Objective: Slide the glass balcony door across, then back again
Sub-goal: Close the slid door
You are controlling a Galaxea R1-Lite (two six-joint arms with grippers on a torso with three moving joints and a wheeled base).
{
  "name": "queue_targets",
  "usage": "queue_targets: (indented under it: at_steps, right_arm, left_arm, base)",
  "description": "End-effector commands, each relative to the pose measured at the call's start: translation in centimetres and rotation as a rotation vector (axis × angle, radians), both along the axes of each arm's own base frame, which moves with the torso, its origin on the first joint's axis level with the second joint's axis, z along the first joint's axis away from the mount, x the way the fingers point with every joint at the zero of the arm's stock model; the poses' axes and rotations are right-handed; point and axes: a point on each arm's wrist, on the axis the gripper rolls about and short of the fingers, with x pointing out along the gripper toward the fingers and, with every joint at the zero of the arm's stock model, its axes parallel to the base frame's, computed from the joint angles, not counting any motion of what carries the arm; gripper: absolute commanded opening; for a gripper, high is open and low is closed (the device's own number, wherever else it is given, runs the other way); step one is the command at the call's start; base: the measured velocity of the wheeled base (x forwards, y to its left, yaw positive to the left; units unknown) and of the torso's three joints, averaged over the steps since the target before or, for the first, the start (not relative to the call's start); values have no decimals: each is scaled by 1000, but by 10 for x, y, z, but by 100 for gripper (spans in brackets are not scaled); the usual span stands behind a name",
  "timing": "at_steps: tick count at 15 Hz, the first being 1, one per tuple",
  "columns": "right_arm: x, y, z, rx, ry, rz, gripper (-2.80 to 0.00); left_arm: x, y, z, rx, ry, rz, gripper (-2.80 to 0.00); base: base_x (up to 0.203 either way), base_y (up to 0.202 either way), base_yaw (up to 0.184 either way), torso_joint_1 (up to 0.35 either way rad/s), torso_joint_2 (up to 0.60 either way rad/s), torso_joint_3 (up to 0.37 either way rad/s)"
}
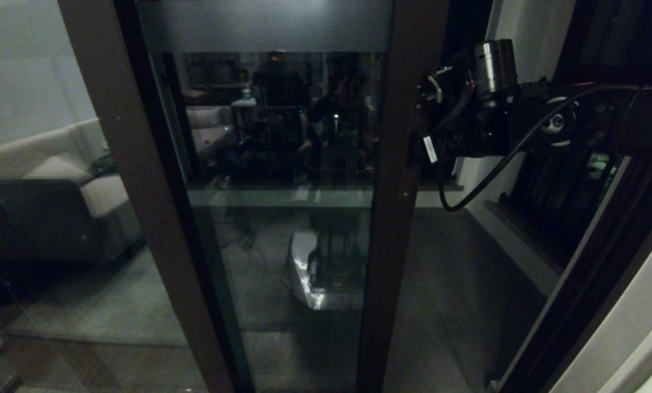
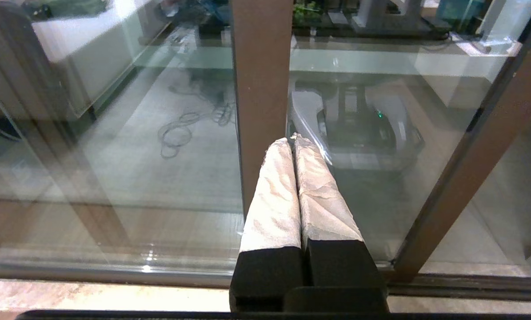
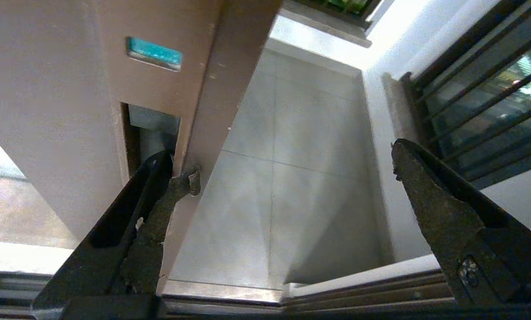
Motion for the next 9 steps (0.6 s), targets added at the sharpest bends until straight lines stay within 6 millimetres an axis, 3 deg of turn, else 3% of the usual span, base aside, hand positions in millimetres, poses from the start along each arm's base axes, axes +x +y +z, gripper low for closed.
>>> queue_targets:
  at_steps: [1,9]
  right_arm:
    - [4,-20,-1,-9,9,-50,0]
    - [-5,-33,8,-6,-3,-73,0]
  left_arm:
    - [0,0,0,0,0,0,-280]
    - [0,0,0,0,0,2,-280]
  base:
    - [0,0,0,0,0,0]
    - [0,0,0,0,0,0]
